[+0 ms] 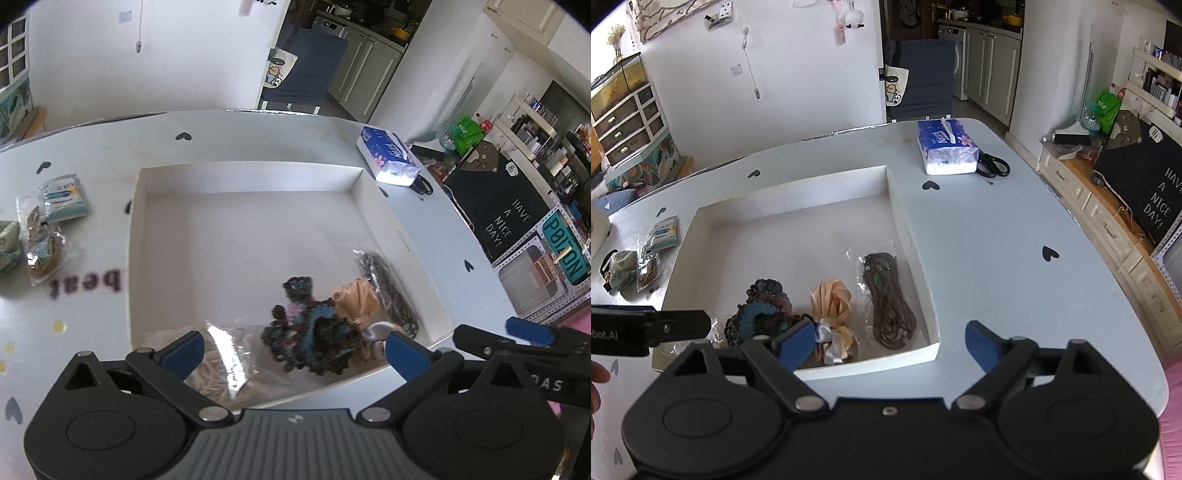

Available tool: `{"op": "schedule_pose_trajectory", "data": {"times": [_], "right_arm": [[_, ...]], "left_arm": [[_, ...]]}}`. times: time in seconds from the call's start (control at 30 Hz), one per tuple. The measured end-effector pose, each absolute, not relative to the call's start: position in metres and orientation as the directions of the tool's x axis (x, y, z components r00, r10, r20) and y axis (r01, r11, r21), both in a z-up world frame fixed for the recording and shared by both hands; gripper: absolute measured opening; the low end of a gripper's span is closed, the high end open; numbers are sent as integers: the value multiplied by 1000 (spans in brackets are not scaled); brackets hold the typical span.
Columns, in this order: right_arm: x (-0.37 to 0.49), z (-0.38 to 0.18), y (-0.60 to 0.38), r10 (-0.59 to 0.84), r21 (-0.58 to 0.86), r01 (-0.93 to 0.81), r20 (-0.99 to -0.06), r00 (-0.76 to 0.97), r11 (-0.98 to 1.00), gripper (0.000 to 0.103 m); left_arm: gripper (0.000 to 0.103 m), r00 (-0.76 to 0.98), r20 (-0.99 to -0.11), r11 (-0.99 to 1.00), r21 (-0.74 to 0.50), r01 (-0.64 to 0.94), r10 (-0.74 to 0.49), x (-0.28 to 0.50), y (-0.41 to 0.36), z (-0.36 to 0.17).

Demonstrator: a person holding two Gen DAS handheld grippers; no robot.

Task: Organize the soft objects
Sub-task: 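Move both open tools from the tray toward the items beside it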

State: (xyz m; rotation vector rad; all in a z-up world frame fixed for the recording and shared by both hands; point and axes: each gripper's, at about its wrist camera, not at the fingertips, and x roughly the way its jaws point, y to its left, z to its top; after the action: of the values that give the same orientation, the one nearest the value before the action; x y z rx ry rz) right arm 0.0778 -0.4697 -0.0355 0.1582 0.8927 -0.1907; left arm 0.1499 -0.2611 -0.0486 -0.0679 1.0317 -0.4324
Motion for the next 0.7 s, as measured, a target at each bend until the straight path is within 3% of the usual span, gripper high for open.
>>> {"op": "schedule_pose_trajectory", "data": {"times": [0.2,0.7], "right_arm": [[74,-31,-459,-110,62,247,-774,624,967,103],[72,-25,-418,-129,48,252,-757,640,966,103]], "left_arm": [[103,462,-817,920,-201,336,-347,147,-246,-47],[103,490,-818,934,-150,326,-302,147,-195,-45]]}}
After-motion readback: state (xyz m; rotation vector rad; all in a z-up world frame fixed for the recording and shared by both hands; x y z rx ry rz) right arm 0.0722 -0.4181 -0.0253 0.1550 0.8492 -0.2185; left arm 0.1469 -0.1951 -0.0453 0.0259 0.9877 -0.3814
